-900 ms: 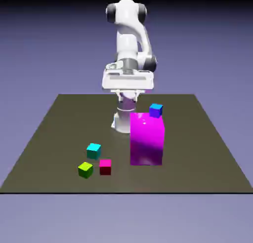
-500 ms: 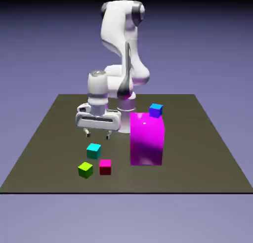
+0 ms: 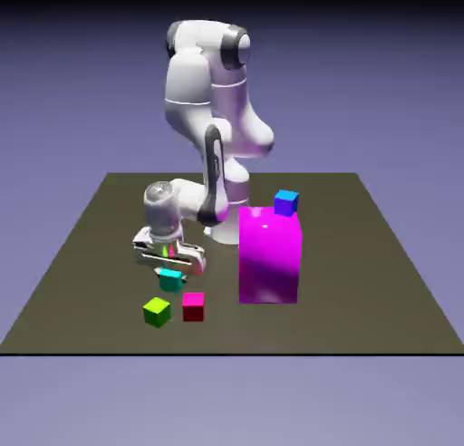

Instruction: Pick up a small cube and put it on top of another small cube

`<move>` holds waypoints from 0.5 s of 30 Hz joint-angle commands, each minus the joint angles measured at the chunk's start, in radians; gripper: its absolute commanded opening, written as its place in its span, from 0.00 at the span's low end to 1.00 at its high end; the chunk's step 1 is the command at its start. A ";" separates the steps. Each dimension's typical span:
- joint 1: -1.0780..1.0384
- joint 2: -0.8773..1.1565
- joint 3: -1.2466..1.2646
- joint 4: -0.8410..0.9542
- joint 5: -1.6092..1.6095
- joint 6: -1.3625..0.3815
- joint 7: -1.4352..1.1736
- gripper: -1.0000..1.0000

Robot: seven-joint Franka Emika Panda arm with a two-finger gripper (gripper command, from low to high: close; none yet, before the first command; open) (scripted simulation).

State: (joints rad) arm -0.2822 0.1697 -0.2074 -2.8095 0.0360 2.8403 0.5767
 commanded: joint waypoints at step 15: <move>0.359 -0.133 -0.091 0.276 -0.073 -0.405 -0.016 0.00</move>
State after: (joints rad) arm 0.0881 0.0367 -0.2975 -2.5336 -0.0343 2.4347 0.5590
